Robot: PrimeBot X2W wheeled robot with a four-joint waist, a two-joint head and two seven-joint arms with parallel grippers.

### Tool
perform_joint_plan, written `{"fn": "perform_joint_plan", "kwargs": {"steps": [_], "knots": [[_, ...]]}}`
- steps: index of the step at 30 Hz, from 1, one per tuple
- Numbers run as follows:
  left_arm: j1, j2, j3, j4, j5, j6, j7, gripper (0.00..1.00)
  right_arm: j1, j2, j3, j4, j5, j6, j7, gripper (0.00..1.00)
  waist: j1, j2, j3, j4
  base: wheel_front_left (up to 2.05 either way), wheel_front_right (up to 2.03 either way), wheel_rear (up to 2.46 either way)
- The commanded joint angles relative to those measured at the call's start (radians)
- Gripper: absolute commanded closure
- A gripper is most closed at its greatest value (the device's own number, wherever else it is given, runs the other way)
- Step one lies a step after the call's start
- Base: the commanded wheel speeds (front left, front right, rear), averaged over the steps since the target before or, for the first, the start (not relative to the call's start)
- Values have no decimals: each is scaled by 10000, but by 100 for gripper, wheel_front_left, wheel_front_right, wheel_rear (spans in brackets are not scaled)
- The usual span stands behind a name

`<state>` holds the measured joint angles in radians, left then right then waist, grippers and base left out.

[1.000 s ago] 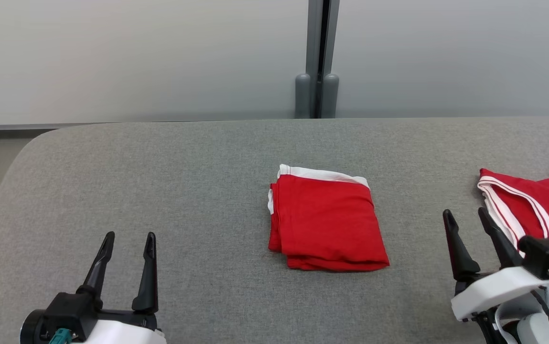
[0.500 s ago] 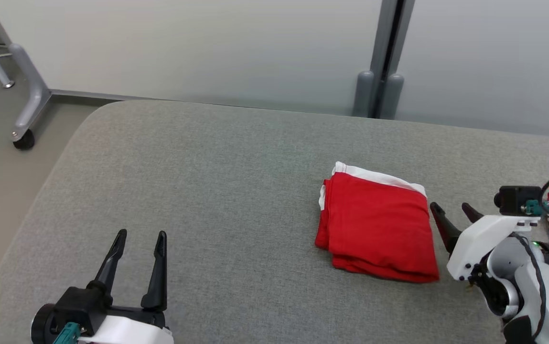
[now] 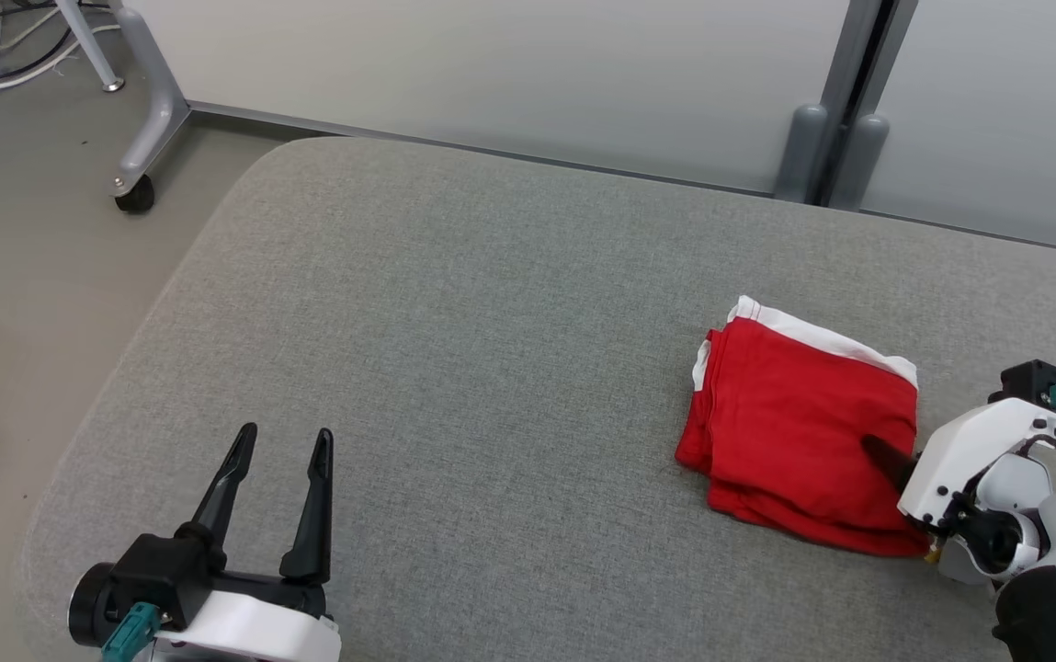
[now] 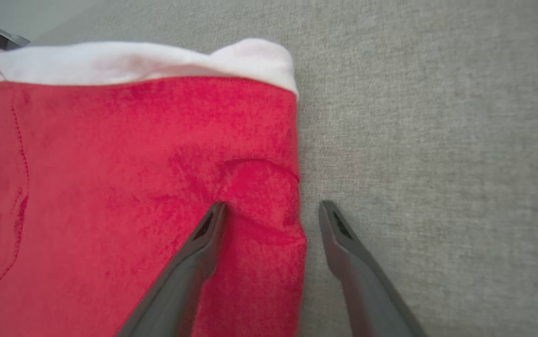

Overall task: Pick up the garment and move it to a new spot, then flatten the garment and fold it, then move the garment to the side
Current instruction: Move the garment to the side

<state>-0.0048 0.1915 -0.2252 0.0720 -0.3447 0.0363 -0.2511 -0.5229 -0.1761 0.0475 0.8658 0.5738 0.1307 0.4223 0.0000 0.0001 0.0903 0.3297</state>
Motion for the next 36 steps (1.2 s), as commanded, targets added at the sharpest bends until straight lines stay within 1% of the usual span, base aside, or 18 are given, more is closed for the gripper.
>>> {"fn": "perform_joint_plan", "kwargs": {"steps": [1,4,5,6,7,8,9,13,15,16,19,23,26,31,36], "knots": [[-169,41,-11,-6,-24,8,-12,0,-55,202,-53,289,163,4,143,0,0,-1,109,103,0,0,0],[-205,42,-28,15,-25,43,-19,0,-102,345,-33,355,322,4,50,0,0,-1,138,109,0,0,0],[-214,43,-32,16,-23,56,-22,0,-126,373,35,298,369,4,-28,10,0,-1,133,91,0,0,0],[-214,43,-32,16,-23,56,-22,0,-126,373,35,298,369,4,-28,10,0,-1,133,91,0,0,0],[-222,43,-41,18,-21,58,-25,0,-143,392,88,221,420,4,-96,55,0,-1,115,59,0,0,0],[-232,43,-49,19,-19,64,-27,0,-168,375,151,139,459,4,-195,80,0,-1,97,13,0,0,0],[-239,44,-54,19,-20,63,-31,0,-179,353,223,74,497,4,-253,100,0,-1,71,-41,0,0,0],[-263,33,-66,-56,-32,52,-52,0,-239,178,545,-185,621,4,-557,100,0,-1,-27,-341,0,0,0],[-273,23,-114,-83,-18,26,-62,0,-295,194,801,-380,756,4,-646,100,0,-1,-51,-564,0,0,0],[-274,5,-185,-101,-16,-13,-58,0,-334,224,1057,-619,916,4,-647,100,0,-1,-95,-880,0,0,0],[-304,-46,-329,-166,-50,-147,-61,0,-344,112,1450,-898,1066,4,-614,100,0,-1,-162,-1448,0,0,0],[-396,24,-460,-196,-1,-266,-32,0,-351,-3,1927,-1294,1213,4,-616,100,0,-1,-178,-2324,0,0,0],[-514,22,-535,-239,46,-287,-25,0,-354,-165,2195,-1549,1196,4,-708,100,0,-1,-141,-2966,0,0,0],[-693,-9,-696,-290,43,-419,-13,0,-493,-168,2591,-1935,1368,4,-691,100,0,-1,18,-4055,0,0,0],[-901,-36,-897,-263,92,-509,22,0,-561,-237,2914,-2264,1515,4,-689,100,0,-1,231,-4889,0,0,0]]}}
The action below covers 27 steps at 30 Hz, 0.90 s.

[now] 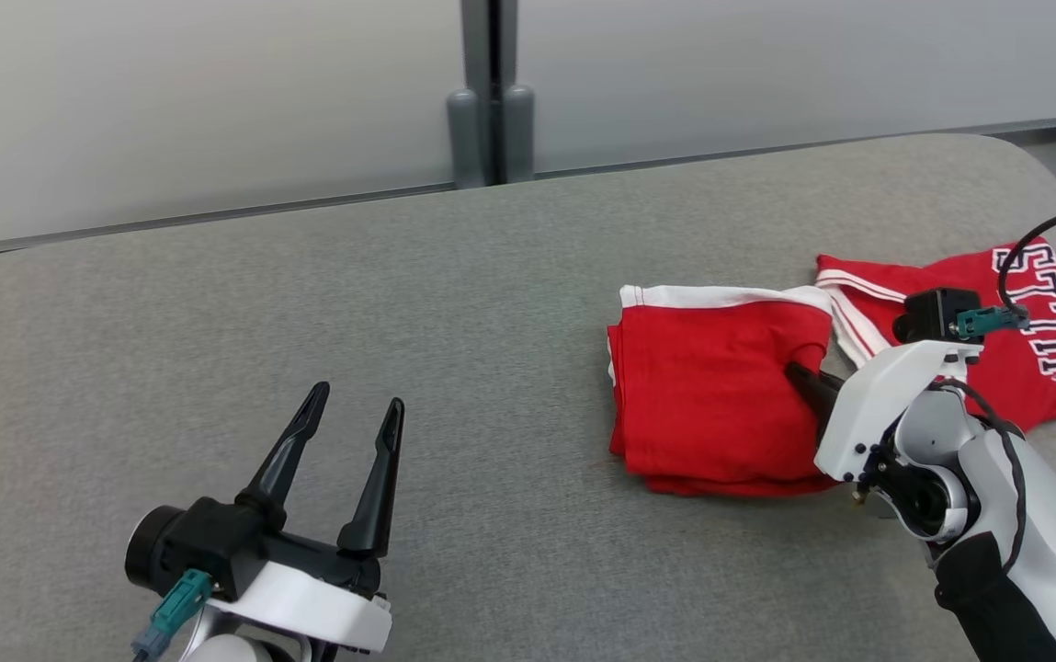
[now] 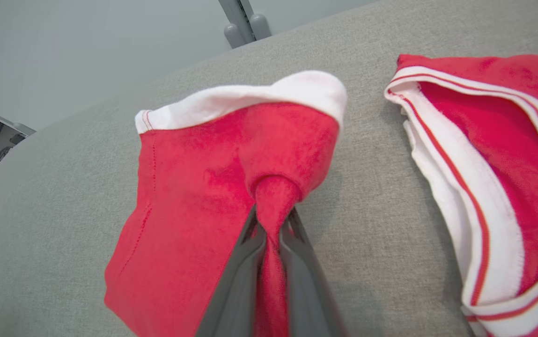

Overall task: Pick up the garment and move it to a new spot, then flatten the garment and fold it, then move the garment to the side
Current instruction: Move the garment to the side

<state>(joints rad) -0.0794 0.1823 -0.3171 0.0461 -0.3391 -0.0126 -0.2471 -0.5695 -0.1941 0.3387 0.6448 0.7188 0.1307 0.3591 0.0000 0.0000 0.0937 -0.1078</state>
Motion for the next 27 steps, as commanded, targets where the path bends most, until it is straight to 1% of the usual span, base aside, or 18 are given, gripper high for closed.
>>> {"fn": "perform_joint_plan", "kwargs": {"steps": [1,4,7,9,11,12,14,20,24,27], "knots": [[-213,67,-5,3,50,-42,9,0,-112,-89,37,-90,72,4,-78,100,0,0,243,-642,0,0,0],[-378,121,-57,38,54,-110,73,0,-174,-180,164,-261,157,4,-92,100,0,0,395,-927,0,0,0],[-523,140,-125,26,123,-99,120,0,-328,-421,262,-434,197,4,-53,100,0,0,584,-1064,0,0,0],[-647,166,-166,-18,167,-129,147,0,-506,-694,350,-578,140,4,60,100,0,0,745,-1063,0,0,0],[-739,177,-232,-37,191,-142,204,0,-727,-1138,423,-663,-81,4,111,100,0,0,927,-1002,0,0,0],[-739,177,-232,-37,191,-142,204,0,-727,-1138,423,-663,-81,4,111,100,0,0,927,-1002,0,0,0],[-847,188,-266,-63,211,-137,252,0,-917,-1454,472,-707,-140,4,284,100,0,0,1140,-871,0,0,0],[-1126,299,-233,-162,288,-52,342,0,-1424,-2725,624,-970,-168,4,925,100,0,0,1768,-325,0,0,0],[-1240,381,-206,-226,289,-18,396,0,-1591,-3795,674,-1316,-195,2,1371,100,0,0,2103,19,0,0,0],[-1379,409,-234,-293,294,-48,402,0,-1651,-4441,611,-1532,-268,4,1730,100,0,0,2348,221,0,0,0]]}}
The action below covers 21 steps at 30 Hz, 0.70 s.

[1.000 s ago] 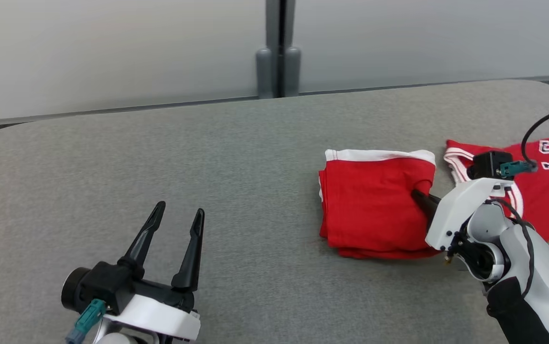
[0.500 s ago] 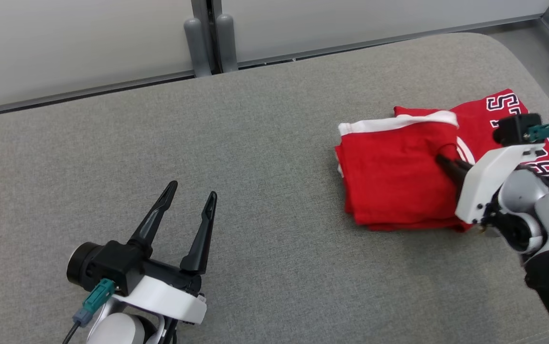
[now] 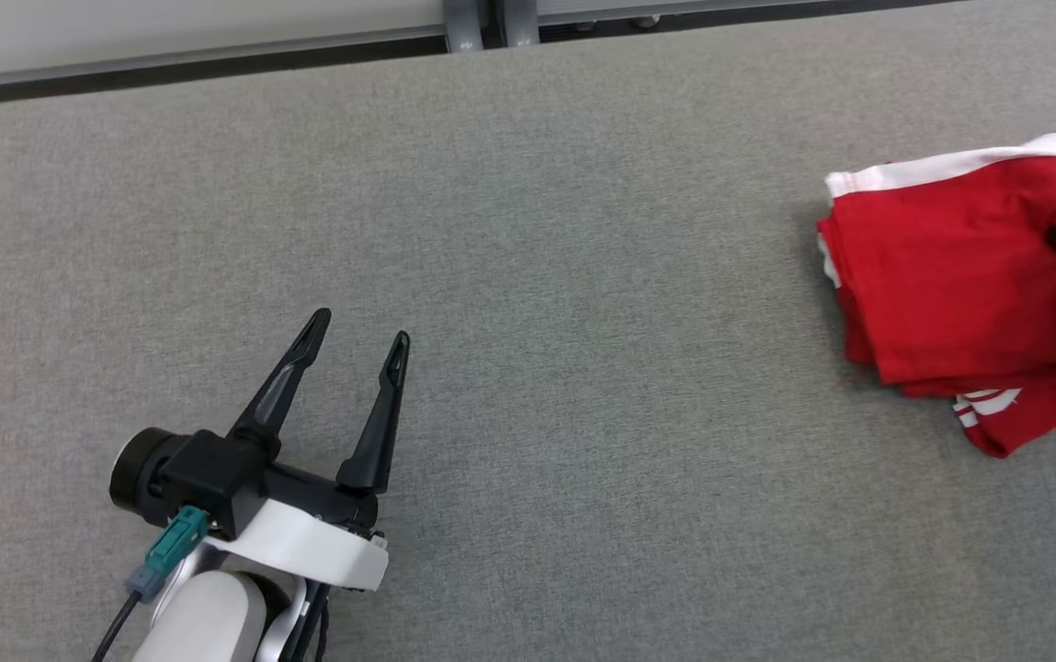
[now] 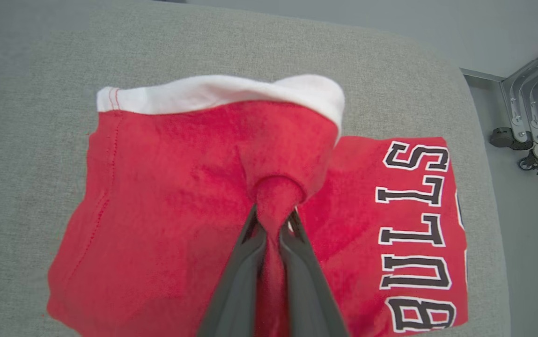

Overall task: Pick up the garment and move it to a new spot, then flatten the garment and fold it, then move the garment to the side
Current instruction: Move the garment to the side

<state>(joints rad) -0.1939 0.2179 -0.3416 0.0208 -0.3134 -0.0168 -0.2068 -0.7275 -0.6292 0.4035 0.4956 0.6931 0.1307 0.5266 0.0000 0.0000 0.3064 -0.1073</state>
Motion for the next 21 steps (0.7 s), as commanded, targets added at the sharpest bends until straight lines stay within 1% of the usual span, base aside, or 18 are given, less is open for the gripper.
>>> {"fn": "perform_joint_plan", "kwargs": {"steps": [1,5,8,13,14,15,16,17,21], "knots": [[-282,54,-7,-56,35,-24,-1,0,-95,-291,-70,-83,-67,2,149,100,0,0,291,280,0,0,0],[-412,41,-67,-81,48,-41,-4,0,-219,-893,-180,-105,-273,2,528,100,0,0,540,460,0,0,0],[-532,57,-87,-114,50,-50,16,0,-346,-1248,-215,40,-661,2,657,100,0,0,700,550,0,0,0],[-692,33,-147,-82,57,-23,19,0,-590,-1237,-392,776,-1373,1,701,100,0,0,861,630,0,0,0],[-708,21,-163,-64,51,-25,17,0,-634,-1160,-423,888,-1495,2,629,87,0,0,870,642,0,0,0],[-707,17,-175,-43,40,-25,9,0,-683,-1082,-462,992,-1670,2,501,56,0,0,872,648,0,0,0],[-710,16,-183,-18,28,-19,-4,0,-699,-1017,-475,1100,-1818,2,422,8,0,0,866,646,0,0,0],[-720,11,-185,7,14,-8,-15,0,-727,-984,-514,1230,-1985,2,323,0,0,0,850,640,0,0,0],[-698,-9,-206,124,-43,4,-66,0,-852,-674,-740,1658,-2672,2,-307,0,0,0,661,597,0,0,0]]}}
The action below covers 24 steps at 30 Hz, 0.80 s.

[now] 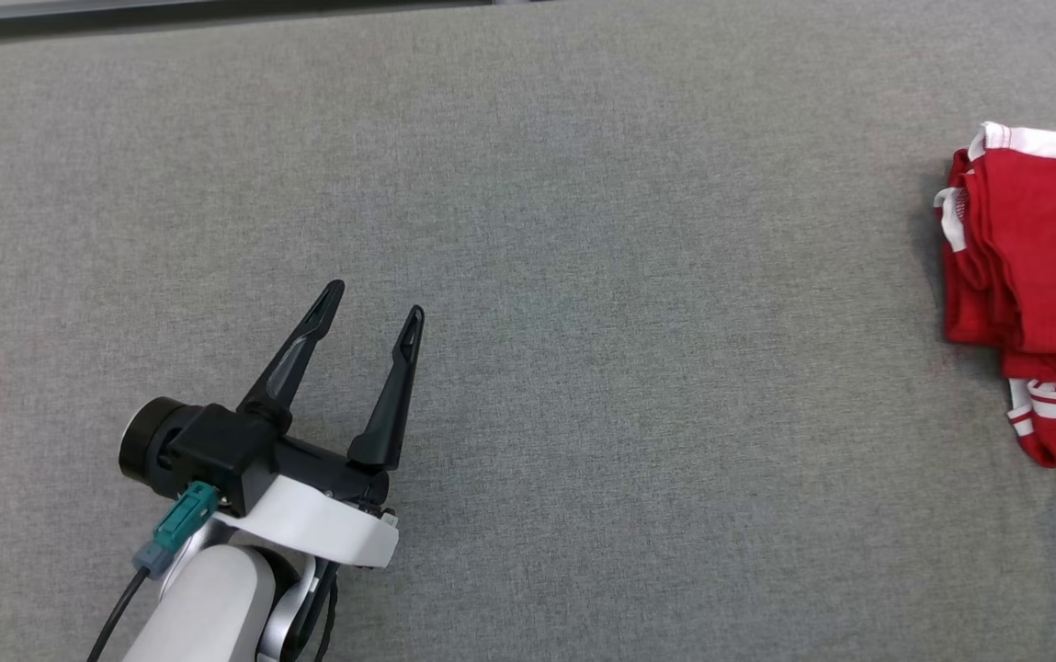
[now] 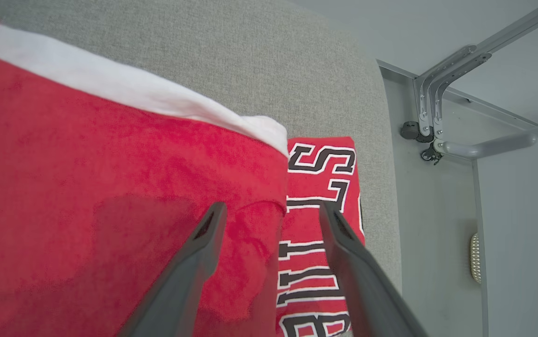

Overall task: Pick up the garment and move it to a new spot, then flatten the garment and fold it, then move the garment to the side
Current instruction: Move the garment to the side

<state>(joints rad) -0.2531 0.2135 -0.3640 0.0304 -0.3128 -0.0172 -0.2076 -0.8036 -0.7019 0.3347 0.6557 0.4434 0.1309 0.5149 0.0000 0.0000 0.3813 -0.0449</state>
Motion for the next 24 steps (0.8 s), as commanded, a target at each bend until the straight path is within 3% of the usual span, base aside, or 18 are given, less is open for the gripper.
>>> {"fn": "perform_joint_plan", "kwargs": {"steps": [1,6,8,13,21,24], "knots": [[-92,34,17,45,-65,7,-56,0,-140,138,-141,130,-324,0,-398,0,0,0,-150,-44,0,0,0],[43,34,106,123,-163,90,-161,0,-181,529,-398,47,-803,0,-1511,0,0,0,-551,-117,0,0,0],[217,96,277,187,-253,175,-241,0,-34,822,-658,-308,-968,0,-2602,0,0,0,-966,-183,0,0,0],[472,219,631,183,-398,359,-330,0,370,1348,-987,-961,-1035,0,-3830,0,0,0,-1597,-254,0,0,0],[1271,632,1573,-317,-762,926,-359,0,1906,2324,-1405,-2936,-776,0,-4794,0,0,0,-2633,-169,0,0,0],[1619,679,1873,-627,-1006,950,-397,0,2681,2630,-1455,-3700,-928,0,-5084,0,0,0,-2955,-103,0,0,0]]}}
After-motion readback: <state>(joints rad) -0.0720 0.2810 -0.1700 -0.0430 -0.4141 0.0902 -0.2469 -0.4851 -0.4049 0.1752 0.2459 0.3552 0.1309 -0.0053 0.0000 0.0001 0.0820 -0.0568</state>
